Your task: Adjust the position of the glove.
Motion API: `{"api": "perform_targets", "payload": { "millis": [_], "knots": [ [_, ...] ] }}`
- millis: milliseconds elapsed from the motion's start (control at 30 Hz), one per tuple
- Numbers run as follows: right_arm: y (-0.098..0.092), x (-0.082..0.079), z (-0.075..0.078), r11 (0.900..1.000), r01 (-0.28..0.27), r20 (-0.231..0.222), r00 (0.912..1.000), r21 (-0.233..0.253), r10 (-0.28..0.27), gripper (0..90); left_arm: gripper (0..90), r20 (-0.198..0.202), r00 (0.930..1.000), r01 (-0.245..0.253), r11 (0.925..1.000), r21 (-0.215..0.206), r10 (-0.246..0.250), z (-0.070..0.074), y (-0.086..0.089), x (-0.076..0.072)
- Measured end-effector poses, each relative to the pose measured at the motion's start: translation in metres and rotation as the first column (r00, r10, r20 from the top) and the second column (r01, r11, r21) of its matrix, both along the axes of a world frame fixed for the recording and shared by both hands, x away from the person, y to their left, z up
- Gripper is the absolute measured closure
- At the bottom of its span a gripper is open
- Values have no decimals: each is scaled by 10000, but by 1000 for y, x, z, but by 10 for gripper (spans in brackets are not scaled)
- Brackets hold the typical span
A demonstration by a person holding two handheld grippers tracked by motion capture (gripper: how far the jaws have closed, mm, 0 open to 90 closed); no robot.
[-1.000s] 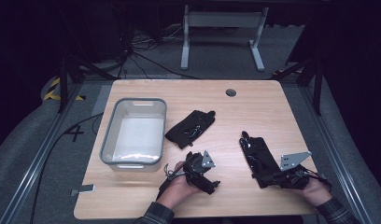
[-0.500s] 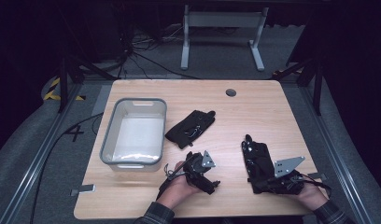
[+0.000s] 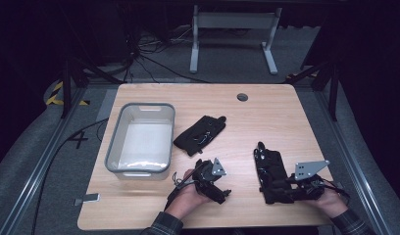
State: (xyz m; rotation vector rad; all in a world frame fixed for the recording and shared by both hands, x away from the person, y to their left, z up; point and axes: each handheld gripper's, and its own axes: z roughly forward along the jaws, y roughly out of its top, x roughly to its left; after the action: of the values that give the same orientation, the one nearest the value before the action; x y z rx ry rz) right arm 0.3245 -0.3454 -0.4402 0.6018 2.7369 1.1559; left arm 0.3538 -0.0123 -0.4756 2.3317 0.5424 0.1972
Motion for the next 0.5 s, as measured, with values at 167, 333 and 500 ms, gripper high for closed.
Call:
{"api": "perform_targets", "payload": {
  "millis": [167,333,500],
  "knots": [
    [-15,6,0,9951,988,467,9940,-20,-986,455,0,27,10000,20,10000,14,-20,0,0,0],
    [-37,18,-2,9809,1934,348,9804,207,-1940,364,0,29,10000,42,10000,16,-43,0,0,1],
    [-58,26,-7,9584,2849,706,9558,169,-2854,243,0,35,10000,70,10000,11,-70,0,0,1]
  ]
}}
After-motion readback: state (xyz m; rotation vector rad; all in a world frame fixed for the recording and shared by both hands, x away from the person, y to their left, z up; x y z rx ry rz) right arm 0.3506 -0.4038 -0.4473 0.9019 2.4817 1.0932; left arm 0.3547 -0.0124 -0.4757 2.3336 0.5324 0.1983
